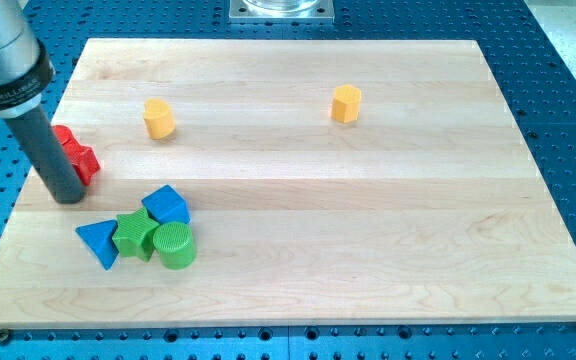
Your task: Put the red blocks at the center left
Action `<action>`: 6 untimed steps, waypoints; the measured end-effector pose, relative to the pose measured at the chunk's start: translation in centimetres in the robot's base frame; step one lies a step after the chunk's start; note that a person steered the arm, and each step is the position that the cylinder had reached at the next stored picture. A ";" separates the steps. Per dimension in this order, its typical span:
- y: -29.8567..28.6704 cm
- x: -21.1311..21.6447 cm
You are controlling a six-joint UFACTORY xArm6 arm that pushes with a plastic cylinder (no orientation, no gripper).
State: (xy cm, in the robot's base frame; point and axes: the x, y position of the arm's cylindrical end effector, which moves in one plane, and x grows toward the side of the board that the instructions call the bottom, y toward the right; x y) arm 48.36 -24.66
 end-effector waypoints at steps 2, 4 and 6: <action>0.0 -0.3; 4.1 -0.9; 7.4 -4.1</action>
